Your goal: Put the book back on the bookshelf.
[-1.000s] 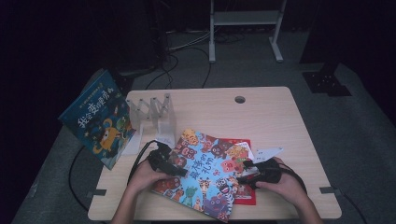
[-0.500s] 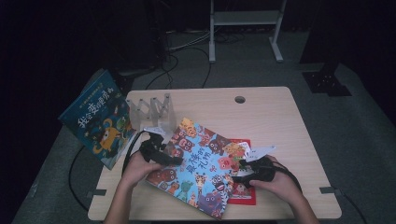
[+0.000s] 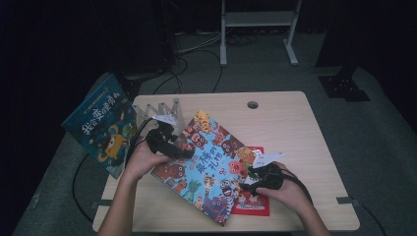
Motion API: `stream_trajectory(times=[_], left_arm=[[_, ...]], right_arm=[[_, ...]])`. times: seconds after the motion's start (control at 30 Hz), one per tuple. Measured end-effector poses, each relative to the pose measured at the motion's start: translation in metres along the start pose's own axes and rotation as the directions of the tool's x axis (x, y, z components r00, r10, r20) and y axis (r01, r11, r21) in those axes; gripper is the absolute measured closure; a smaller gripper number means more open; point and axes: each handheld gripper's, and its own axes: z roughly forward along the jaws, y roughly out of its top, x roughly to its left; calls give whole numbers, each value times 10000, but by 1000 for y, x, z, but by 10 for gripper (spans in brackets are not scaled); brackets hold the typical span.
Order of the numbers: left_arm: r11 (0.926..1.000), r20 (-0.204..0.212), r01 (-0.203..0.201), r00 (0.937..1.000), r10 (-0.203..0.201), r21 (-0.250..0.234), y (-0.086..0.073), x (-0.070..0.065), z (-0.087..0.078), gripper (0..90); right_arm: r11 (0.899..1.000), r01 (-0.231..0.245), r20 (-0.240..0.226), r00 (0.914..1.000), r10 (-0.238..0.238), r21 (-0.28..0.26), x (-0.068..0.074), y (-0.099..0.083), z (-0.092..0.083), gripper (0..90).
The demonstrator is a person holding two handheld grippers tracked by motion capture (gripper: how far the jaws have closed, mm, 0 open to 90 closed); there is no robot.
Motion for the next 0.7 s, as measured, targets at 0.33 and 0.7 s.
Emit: stream_trajectory(times=[0.33, 0.7], left_arm=[[9972, -287, -275, 9992, 295, 691, 42, -3, -18, 399], [9874, -43, -358, 9993, 369, 1543, 63, -7, -14, 552]], right_arm=[[9994, -322, 492, 9983, 326, -83, 9, 10, 11, 258], [9983, -485, 653, 9966, 506, -332, 16, 16, 19, 291]])
